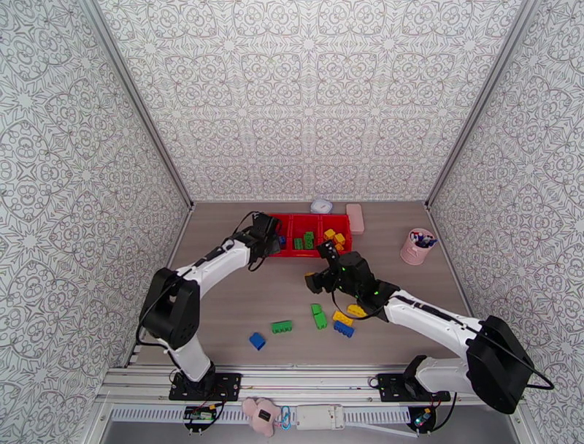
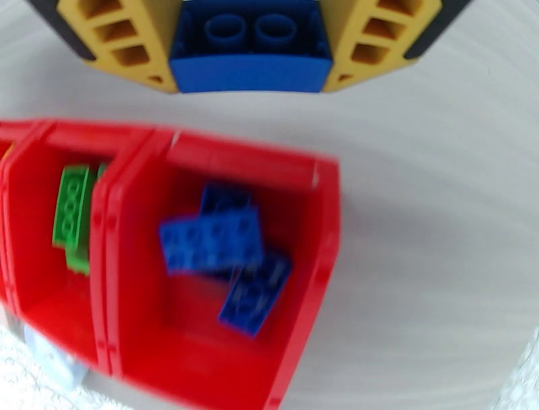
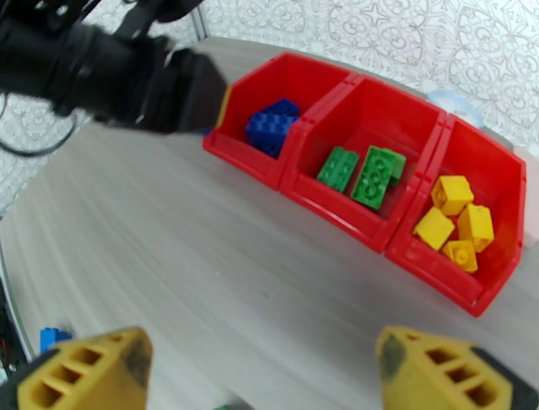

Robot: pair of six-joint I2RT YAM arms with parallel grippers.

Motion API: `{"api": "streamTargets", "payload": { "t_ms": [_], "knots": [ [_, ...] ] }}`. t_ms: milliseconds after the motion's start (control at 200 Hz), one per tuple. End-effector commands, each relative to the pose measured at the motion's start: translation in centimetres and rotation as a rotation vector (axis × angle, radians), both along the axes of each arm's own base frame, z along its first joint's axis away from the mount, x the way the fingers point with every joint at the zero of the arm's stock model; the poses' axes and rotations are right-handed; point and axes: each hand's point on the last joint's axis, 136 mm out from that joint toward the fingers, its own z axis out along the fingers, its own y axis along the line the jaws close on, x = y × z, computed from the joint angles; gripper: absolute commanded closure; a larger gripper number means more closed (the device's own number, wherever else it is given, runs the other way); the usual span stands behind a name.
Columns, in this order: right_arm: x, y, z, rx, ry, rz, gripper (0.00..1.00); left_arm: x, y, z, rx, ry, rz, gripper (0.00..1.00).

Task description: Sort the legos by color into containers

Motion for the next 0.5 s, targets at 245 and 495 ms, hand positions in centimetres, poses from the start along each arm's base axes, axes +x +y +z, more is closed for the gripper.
{"api": "streamTargets", "payload": {
  "t_ms": [245,495],
  "knots": [
    [-0.8,0.0,-1.0,-0.041,0.017,0.028,0.08,7.4,-2.2,-1.1,0.002,0.005,-0.067,0.59],
    [-1.3,-0.3,-0.9,-0.043,0.022,0.038,0.08,8.9,-2.2,-0.3,-0.025,-0.006,-0.07,0.48]
  ]
}}
